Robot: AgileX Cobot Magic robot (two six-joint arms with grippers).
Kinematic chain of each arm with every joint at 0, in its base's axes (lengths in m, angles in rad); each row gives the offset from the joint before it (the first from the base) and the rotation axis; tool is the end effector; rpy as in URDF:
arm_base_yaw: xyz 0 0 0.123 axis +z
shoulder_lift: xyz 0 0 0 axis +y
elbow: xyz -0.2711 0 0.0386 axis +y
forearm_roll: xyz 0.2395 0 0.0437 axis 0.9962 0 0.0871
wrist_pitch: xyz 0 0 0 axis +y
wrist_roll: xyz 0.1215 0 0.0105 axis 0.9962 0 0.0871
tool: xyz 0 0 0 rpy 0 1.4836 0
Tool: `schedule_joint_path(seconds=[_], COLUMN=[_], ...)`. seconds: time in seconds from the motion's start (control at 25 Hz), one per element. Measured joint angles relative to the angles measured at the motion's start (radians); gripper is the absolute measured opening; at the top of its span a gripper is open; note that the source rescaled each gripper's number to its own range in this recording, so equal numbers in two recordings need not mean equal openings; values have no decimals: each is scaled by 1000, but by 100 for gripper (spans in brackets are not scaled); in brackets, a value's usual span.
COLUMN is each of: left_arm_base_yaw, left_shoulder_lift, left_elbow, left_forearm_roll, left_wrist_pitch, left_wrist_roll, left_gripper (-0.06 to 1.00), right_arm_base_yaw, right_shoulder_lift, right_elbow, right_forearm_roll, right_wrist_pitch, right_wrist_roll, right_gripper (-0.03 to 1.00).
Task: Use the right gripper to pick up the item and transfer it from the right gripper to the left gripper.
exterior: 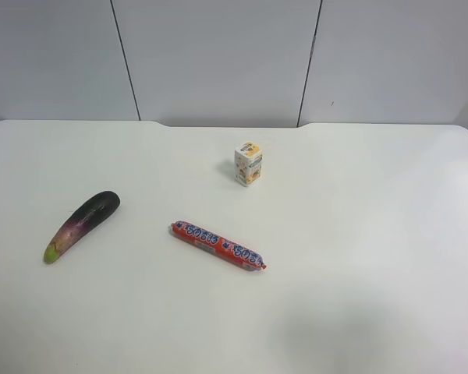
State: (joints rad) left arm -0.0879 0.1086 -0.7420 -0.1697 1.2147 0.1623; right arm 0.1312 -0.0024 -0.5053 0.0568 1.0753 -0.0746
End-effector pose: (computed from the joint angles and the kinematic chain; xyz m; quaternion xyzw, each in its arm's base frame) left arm 0.0064 -0.0199 0.3110 0.1220 0.8469 -0.0643 0.5136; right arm 0.0238 0.0093 0.2593 -0.0892 0.8500 0.0430 0.5174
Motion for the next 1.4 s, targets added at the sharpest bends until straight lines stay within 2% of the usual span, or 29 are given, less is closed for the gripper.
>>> schedule_joint_path(seconds=[0.2, 0.4, 0.52, 0.64, 0.8, 0.92, 1.16, 1.4], left_arm_base_yaw=[0, 0, 0, 0, 0, 0, 8, 107], left_shoulder_lift=[-110, -115, -115, -115, -115, -115, -115, -115], left_elbow=[81, 154, 172, 185, 222, 234, 234, 234], left_forearm_roll=[-4, -62, -70, -31, 47, 84, 100, 101], left_wrist_pitch=[5, 5, 5, -23, -137, -151, -154, -154], left_wrist_roll=[-1, -1, -1, -1, -6, -36, -61, -62], left_gripper=[100, 100, 100, 100, 100, 100, 100, 100], right_arm_base_yaw=[0, 0, 0, 0, 0, 0, 0, 0], right_shoulder_lift=[0, 0, 0, 0, 0, 0, 0, 0], right_elbow=[0, 0, 0, 0, 0, 0, 0, 0], right_forearm_roll=[0, 0, 0, 0, 0, 0, 0, 0], right_wrist_pitch=[0, 0, 0, 0, 0, 0, 0, 0], right_wrist_roll=[0, 0, 0, 0, 0, 0, 0, 0], right_gripper=[100, 100, 100, 100, 100, 100, 100, 100])
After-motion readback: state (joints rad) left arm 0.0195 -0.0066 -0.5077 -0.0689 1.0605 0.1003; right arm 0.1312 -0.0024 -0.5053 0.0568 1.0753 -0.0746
